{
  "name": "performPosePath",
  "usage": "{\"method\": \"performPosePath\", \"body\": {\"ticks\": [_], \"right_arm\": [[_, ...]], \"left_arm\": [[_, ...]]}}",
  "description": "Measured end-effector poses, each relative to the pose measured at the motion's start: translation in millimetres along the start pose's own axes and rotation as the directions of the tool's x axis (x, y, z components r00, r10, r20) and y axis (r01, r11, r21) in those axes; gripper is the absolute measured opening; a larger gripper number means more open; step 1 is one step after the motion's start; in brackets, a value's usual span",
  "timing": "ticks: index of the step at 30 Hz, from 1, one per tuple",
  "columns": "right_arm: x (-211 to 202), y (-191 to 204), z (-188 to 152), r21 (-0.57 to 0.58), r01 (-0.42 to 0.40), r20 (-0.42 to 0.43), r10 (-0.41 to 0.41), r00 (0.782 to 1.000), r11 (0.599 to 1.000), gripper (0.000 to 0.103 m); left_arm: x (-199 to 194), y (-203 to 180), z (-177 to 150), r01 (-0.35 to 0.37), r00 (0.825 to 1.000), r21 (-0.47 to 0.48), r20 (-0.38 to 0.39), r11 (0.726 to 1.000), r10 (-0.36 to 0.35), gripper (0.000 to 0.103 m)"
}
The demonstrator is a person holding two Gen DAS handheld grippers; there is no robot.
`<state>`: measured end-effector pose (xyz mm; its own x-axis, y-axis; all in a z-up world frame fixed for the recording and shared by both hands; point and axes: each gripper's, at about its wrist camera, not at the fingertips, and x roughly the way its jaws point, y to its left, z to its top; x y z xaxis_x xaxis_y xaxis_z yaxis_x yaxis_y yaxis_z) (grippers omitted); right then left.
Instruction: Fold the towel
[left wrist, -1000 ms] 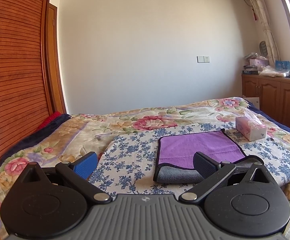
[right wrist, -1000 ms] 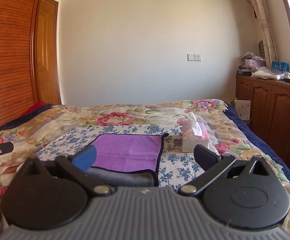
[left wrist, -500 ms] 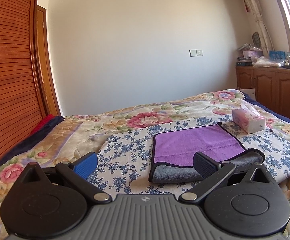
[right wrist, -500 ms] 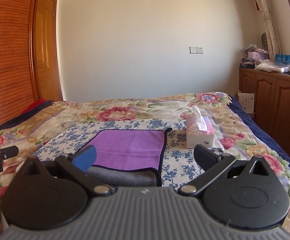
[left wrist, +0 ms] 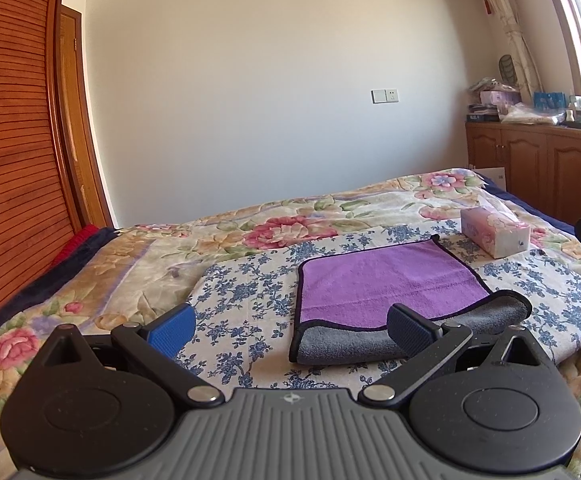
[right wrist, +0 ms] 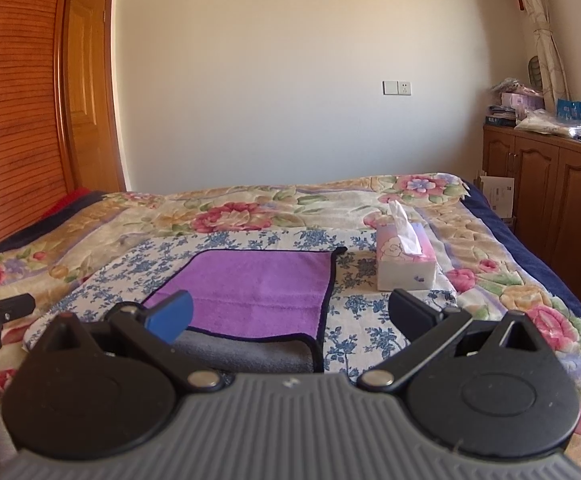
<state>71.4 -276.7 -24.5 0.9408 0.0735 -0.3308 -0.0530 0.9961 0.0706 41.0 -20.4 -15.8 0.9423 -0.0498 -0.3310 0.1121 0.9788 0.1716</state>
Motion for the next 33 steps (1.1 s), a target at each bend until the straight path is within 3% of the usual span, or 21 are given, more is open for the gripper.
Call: {"method": "performPosePath", "body": {"ticks": [24,27,33], "right_arm": [[33,2,-1,-0.066,-0.024,-0.074,0.019,0.997,0.998,0.103],[42,-1,-1,-0.051,-0.073,-0.119,0.067,0.991,0.996,0.103],[52,1,-3,-0.054,-0.052,-0.142,0.044,0.989,0.997,0.103]], "left_arm": [[43,7,4,0.056,0.994,-0.061,-0.092,0.997,-0.062,0.103],[50,9,4,0.061,0.992,-0.068,-0.103,0.996,-0.068,0.103],[67,12,3,0.074,0.988,-0.086,-0.126,0.994,-0.084,0.103]]}}
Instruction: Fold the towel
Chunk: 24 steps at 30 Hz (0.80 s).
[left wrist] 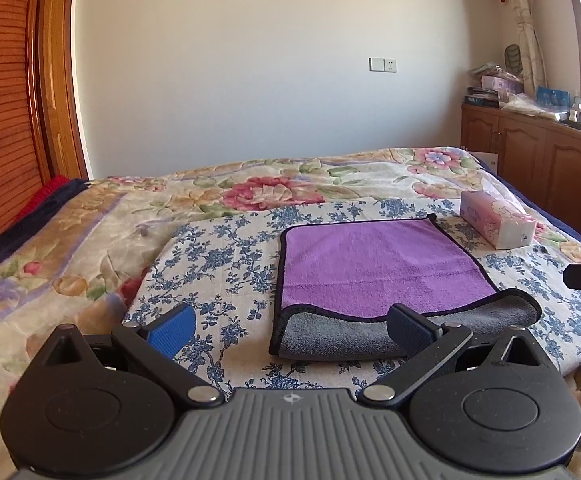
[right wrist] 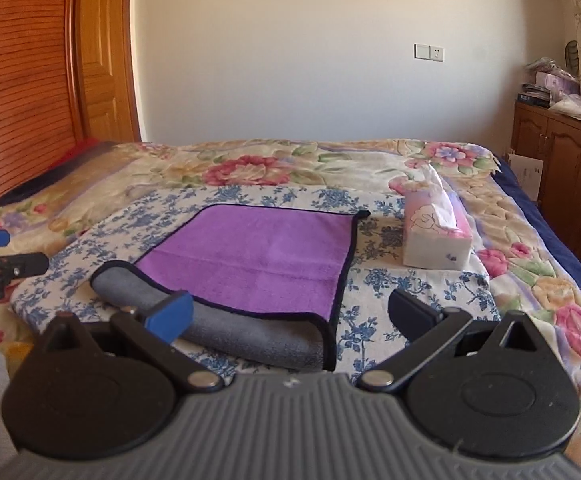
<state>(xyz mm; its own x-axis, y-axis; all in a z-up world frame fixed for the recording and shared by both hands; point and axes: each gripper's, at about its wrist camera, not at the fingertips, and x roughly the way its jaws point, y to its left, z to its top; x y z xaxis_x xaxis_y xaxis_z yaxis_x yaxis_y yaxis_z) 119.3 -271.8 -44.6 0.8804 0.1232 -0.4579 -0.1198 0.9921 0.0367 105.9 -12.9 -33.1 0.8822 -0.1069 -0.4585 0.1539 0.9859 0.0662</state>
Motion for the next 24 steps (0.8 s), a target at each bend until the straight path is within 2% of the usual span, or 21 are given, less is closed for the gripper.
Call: {"method": "performPosePath", "body": {"ticks": [5,11,16,24], "right_arm": [[10,-7,2,0.038,0.006,-0.017,-0.006,1.000,0.999,0.103],[26,-6,4,0.029,0.003,-0.035,-0.002,0.999,1.000,0.103],[37,-7,5,0.039,-0.002,-0.056,0.004,0.998,0.999,0.103],[56,-14,4,0.055,-0.010,-0.106,0.016,0.994,0.998,0.103]], "left_arm": [[14,4,0,0.004,1.000,-0.018,-0.024,1.000,-0.004,0.103],[29,7,3,0.002,0.999,-0.040,-0.036,0.999,-0.003,0.103],[40,8,4,-0.022,0.999,-0.044,-0.044,0.999,0.020,0.103],[55,12,5,0.004,0.999,-0.051,-0.039,0.999,-0.006,0.103]]}}
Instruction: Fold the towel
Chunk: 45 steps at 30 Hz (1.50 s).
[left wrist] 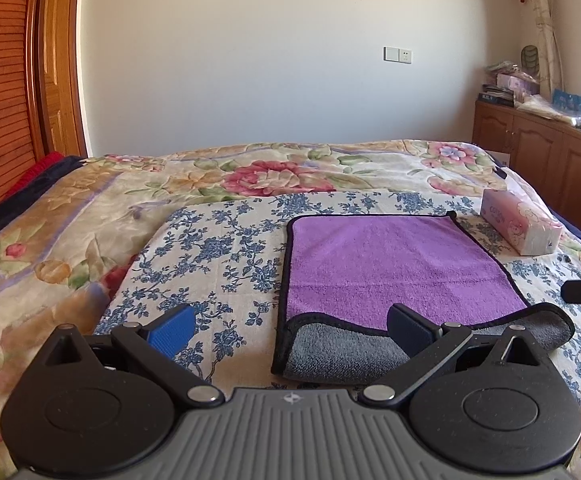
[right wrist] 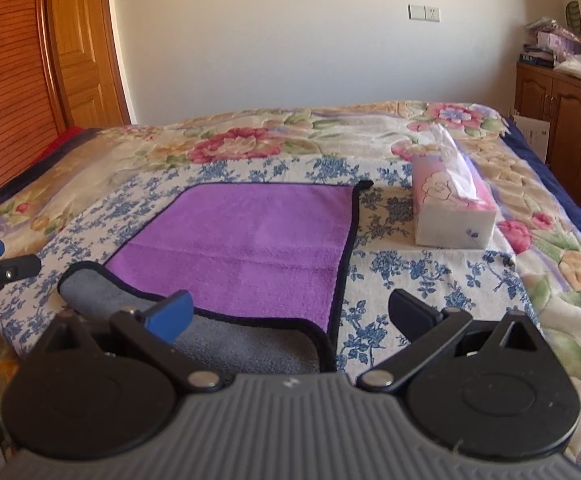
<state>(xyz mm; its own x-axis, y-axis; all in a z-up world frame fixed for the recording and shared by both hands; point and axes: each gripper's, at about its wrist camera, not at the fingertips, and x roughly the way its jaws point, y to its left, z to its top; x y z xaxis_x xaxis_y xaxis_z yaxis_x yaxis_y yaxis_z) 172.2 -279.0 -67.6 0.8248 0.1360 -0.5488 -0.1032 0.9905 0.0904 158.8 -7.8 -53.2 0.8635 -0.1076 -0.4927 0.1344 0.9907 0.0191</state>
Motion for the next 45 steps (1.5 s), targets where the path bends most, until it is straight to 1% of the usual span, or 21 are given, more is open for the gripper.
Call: {"method": "performPosePath", "body": {"ticks": [3,6,11,14,17,22,23,25,28,29,31,32,33,34,37,41,45], "right_arm": [[8,0,-1,0.001,0.000,-0.035,0.000,0.999,1.000,0.103],[12,0,-2,-0.007,-0.002,-0.048,0.002,0.999,1.000,0.103],[20,-6,0,0.016,-0.022,-0.075,0.023,0.997,1.000,0.103],[23,-7,-1,0.013,-0.024,-0.082,0.025,0.996,1.000,0.103],[25,-6,0,0.000,-0.040,-0.081,0.040,0.996,0.999,0.103],[31,-4,-1,-0.025,-0.057,-0.103,0.054,0.993,0.998,0.103],[32,-5,-1,-0.026,-0.061,-0.107,0.058,0.993,0.998,0.103],[33,-5,-1,-0.023,-0.072,-0.115,0.069,0.991,0.997,0.103],[33,-6,-2,-0.023,-0.077,-0.120,0.074,0.990,0.997,0.103],[33,-6,-2,-0.024,-0.078,-0.122,0.075,0.990,0.997,0.103],[34,-6,-3,-0.024,-0.086,-0.133,0.082,0.988,0.996,0.100],[36,-6,-3,-0.026,-0.087,-0.142,0.082,0.986,0.996,0.092],[37,-5,-4,-0.029,-0.088,-0.152,0.083,0.985,0.996,0.089],[38,-4,-5,-0.033,-0.085,-0.160,0.079,0.984,0.996,0.088],[40,-5,-6,-0.030,-0.090,-0.173,0.084,0.981,0.995,0.087],[40,-7,-6,-0.018,-0.096,-0.183,0.091,0.979,0.995,0.084],[43,-10,-7,-0.005,-0.092,-0.207,0.089,0.974,0.996,0.078]], "left_arm": [[7,1,1,0.004,1.000,0.004,-0.005,1.000,-0.004,0.103],[13,2,2,0.015,1.000,0.009,-0.012,1.000,-0.014,0.103],[25,2,3,0.032,0.998,0.026,-0.052,0.999,-0.030,0.103],[30,5,2,0.045,0.997,0.014,-0.064,0.999,-0.044,0.103],[35,5,3,0.041,0.997,0.022,-0.070,0.999,-0.039,0.102],[44,8,3,0.064,0.994,0.017,-0.091,0.998,-0.062,0.089],[46,8,3,0.070,0.993,0.012,-0.098,0.997,-0.069,0.088],[49,9,3,0.087,0.990,0.003,-0.110,0.996,-0.086,0.080],[54,9,3,0.101,0.987,0.001,-0.125,0.995,-0.100,0.072],[55,8,3,0.101,0.987,0.007,-0.127,0.995,-0.100,0.071],[58,8,2,0.110,0.985,0.008,-0.134,0.994,-0.107,0.067],[60,9,2,0.116,0.984,0.005,-0.139,0.993,-0.114,0.066],[61,9,1,0.121,0.983,0.003,-0.142,0.993,-0.119,0.063],[62,10,1,0.123,0.982,0.001,-0.144,0.992,-0.122,0.061],[65,11,1,0.132,0.980,-0.006,-0.150,0.991,-0.132,0.057],[71,14,1,0.139,0.976,-0.018,-0.168,0.990,-0.140,0.056],[76,15,-1,0.142,0.972,-0.031,-0.185,0.989,-0.145,0.056]]}}
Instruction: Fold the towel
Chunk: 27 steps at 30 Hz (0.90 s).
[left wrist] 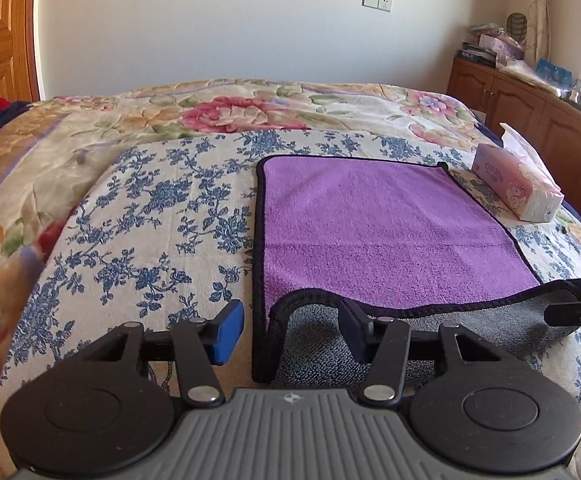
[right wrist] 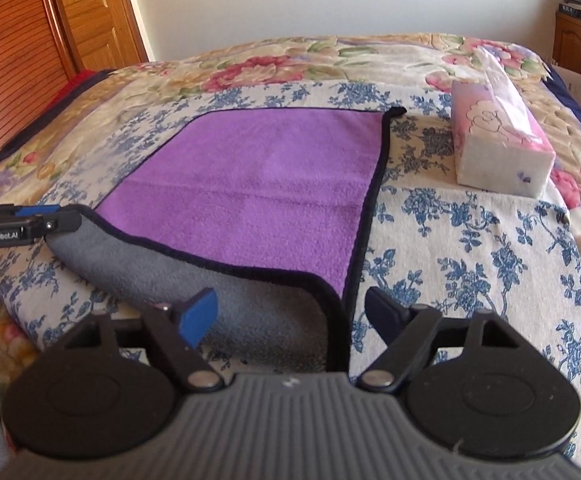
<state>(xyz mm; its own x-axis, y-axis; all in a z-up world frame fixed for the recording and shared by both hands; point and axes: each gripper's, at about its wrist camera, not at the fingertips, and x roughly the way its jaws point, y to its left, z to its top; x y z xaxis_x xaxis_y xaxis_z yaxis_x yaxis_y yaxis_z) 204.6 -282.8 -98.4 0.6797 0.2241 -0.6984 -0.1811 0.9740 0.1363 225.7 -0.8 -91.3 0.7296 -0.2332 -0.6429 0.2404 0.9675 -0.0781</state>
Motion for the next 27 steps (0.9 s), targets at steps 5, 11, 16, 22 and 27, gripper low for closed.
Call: {"method": "performPosePath", "body": {"ticks": [5,11,16,22,27], "right_arm": [[0.9,-2.7,-0.3,0.019,-0.011,-0.018,0.011,1.000,1.000,0.068],[1.0,-3.1,0.0,0.026,-0.017,-0.030,0.018,0.999,1.000,0.059],[-0.3,-3.1,0.8,0.029,-0.021,-0.030,0.022,0.999,0.999,0.048],[-0.3,-4.4,1.1,0.029,-0.011,-0.033,0.012,0.999,1.000,0.032],[-1.5,-5.5,1.1,0.028,-0.012,-0.035,0.013,0.999,1.000,0.022]], "left_arm": [[0.9,-1.8,-0.4,0.016,1.000,0.004,-0.009,1.000,-0.016,0.048],[2.7,-4.7,-2.8,0.016,1.000,0.020,-0.022,1.000,-0.016,0.037],[3.3,-4.6,-3.5,0.015,0.999,0.019,-0.029,1.000,-0.014,0.023],[2.8,-4.9,-4.0,0.013,0.999,0.020,-0.030,1.000,-0.012,0.009],[2.6,-6.3,-5.0,0.009,0.999,0.030,-0.031,1.000,-0.009,0.008]]}}
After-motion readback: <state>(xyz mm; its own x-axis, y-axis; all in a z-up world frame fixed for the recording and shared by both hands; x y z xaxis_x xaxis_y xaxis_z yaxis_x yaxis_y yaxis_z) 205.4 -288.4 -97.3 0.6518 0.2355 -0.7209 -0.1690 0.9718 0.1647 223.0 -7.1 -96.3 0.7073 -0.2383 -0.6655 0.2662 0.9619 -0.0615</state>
